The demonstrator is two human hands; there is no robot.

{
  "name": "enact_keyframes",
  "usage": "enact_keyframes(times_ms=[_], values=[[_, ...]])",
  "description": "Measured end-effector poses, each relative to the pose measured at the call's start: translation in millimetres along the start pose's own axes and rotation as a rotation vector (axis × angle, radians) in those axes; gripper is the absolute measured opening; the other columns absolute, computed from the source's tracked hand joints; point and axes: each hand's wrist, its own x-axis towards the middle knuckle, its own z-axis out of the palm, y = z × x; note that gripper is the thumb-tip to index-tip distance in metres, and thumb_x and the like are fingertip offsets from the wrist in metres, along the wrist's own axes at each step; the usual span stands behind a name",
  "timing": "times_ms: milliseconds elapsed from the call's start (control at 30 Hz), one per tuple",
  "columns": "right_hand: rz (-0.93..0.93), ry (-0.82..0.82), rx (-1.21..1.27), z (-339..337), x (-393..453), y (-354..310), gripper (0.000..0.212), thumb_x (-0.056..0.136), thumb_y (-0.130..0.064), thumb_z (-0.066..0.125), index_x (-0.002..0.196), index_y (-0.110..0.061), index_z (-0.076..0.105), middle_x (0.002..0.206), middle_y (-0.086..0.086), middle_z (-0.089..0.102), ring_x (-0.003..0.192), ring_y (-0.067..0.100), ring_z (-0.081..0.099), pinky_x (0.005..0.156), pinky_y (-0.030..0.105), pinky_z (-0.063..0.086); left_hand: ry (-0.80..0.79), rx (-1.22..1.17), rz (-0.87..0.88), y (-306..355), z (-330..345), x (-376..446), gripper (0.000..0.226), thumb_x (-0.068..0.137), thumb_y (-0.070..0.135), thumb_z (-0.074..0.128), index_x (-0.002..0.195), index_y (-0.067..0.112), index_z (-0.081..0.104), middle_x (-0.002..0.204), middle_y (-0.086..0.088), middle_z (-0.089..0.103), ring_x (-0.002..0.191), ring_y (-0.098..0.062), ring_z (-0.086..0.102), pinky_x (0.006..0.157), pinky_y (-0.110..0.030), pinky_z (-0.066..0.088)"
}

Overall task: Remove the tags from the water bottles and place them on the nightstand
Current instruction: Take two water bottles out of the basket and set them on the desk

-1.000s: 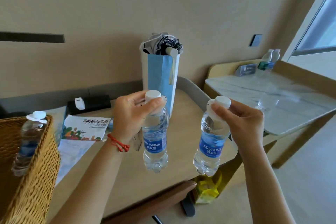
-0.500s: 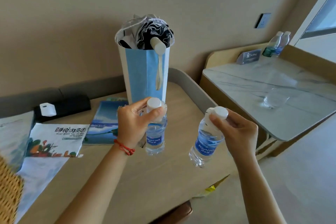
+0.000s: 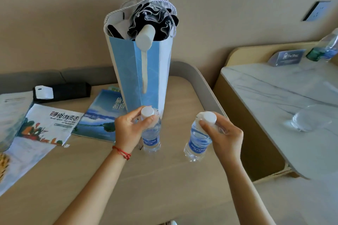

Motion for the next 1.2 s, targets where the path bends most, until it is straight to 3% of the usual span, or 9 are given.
enact_keyframes(times_ms=[200, 333, 600, 700, 800, 933, 1067, 1133, 1200], values=[[0.022, -0.042, 0.021, 1.6, 21.2, 20.5, 0.021, 0.071, -0.023, 0.075, 0.085, -0.035, 0.066, 0.089, -0.016, 0.068, 0.084, -0.007, 0.062, 0.067, 0.006, 0.047, 0.069, 0.056, -0.053, -11.6, 11.8, 4.3, 0.029, 0.071, 0.02, 0.075, 0.1, 0.021, 0.068, 0.097, 0.002, 0.07, 0.089, -0.012, 0.064, 0.075, -0.019, 0.051], [0.03, -0.077, 0.019, 3.1, 32.6, 30.0, 0.021, 0.071, -0.023, 0.075, 0.088, -0.033, 0.067, 0.091, -0.013, 0.068, 0.086, -0.004, 0.062, 0.07, 0.008, 0.048, 0.049, 0.088, -0.046, -10.8, 14.9, 10.4, 0.033, 0.069, 0.034, 0.076, 0.099, 0.023, 0.067, 0.094, 0.006, 0.069, 0.088, -0.012, 0.065, 0.073, -0.015, 0.052], [-0.036, -0.139, 0.003, -2.0, 47.7, 35.8, 0.021, 0.066, -0.044, 0.068, 0.085, -0.047, 0.06, 0.088, -0.022, 0.065, 0.084, -0.008, 0.06, 0.068, 0.005, 0.046, 0.044, 0.095, -0.069, -7.3, 21.6, 12.9, 0.029, 0.071, 0.017, 0.076, 0.099, 0.018, 0.068, 0.098, 0.001, 0.07, 0.094, -0.017, 0.065, 0.078, -0.022, 0.053], [-0.058, -0.167, -0.021, -6.6, 46.7, 41.6, 0.024, 0.066, -0.047, 0.066, 0.088, -0.048, 0.058, 0.089, -0.025, 0.063, 0.086, -0.007, 0.06, 0.067, 0.006, 0.047, 0.039, 0.078, -0.081, -5.3, 20.5, 8.5, 0.033, 0.07, 0.024, 0.074, 0.102, 0.018, 0.066, 0.101, 0.0, 0.069, 0.097, -0.017, 0.065, 0.081, -0.024, 0.054], [-0.052, -0.176, -0.016, -8.4, 44.4, 46.2, 0.026, 0.066, -0.042, 0.069, 0.09, -0.045, 0.058, 0.09, -0.024, 0.064, 0.087, -0.007, 0.061, 0.069, 0.006, 0.047, 0.04, 0.07, -0.088, -2.0, 19.2, 3.8, 0.038, 0.069, 0.036, 0.074, 0.102, 0.021, 0.066, 0.1, 0.004, 0.069, 0.096, -0.016, 0.064, 0.081, -0.022, 0.053], [-0.042, -0.182, -0.021, -6.8, 44.6, 46.0, 0.031, 0.071, -0.026, 0.074, 0.088, -0.045, 0.056, 0.087, -0.026, 0.062, 0.084, -0.012, 0.059, 0.067, 0.003, 0.046, 0.061, 0.081, -0.112, -1.8, 21.6, 1.6, 0.033, 0.071, 0.02, 0.073, 0.103, 0.018, 0.066, 0.101, 0.003, 0.068, 0.098, -0.02, 0.064, 0.082, -0.022, 0.053], [0.011, -0.199, -0.04, -6.4, 45.3, 43.5, 0.029, 0.071, -0.029, 0.074, 0.086, -0.045, 0.054, 0.084, -0.027, 0.061, 0.085, -0.018, 0.056, 0.063, 0.0, 0.042, 0.06, 0.126, -0.114, 0.0, 21.1, -0.3, 0.032, 0.073, 0.018, 0.073, 0.104, 0.015, 0.066, 0.103, -0.001, 0.069, 0.101, -0.019, 0.062, 0.083, -0.024, 0.052], [0.016, -0.221, -0.066, -8.5, 44.9, 41.7, 0.029, 0.07, -0.035, 0.073, 0.092, -0.042, 0.056, 0.088, -0.029, 0.059, 0.086, -0.021, 0.054, 0.062, 0.0, 0.042, 0.07, 0.161, -0.114, 2.8, 21.0, -2.4, 0.033, 0.074, 0.02, 0.073, 0.106, 0.018, 0.065, 0.103, 0.0, 0.067, 0.101, -0.017, 0.061, 0.083, -0.027, 0.051], [0.014, -0.234, -0.089, -11.7, 44.4, 40.6, 0.046, 0.065, -0.049, 0.068, 0.107, -0.033, 0.058, 0.098, -0.028, 0.057, 0.089, -0.022, 0.052, 0.066, 0.002, 0.04, 0.084, 0.207, -0.121, 6.5, 21.0, -5.1, 0.039, 0.074, 0.023, 0.072, 0.111, 0.017, 0.062, 0.108, 0.003, 0.064, 0.103, -0.013, 0.057, 0.08, -0.015, 0.048]])
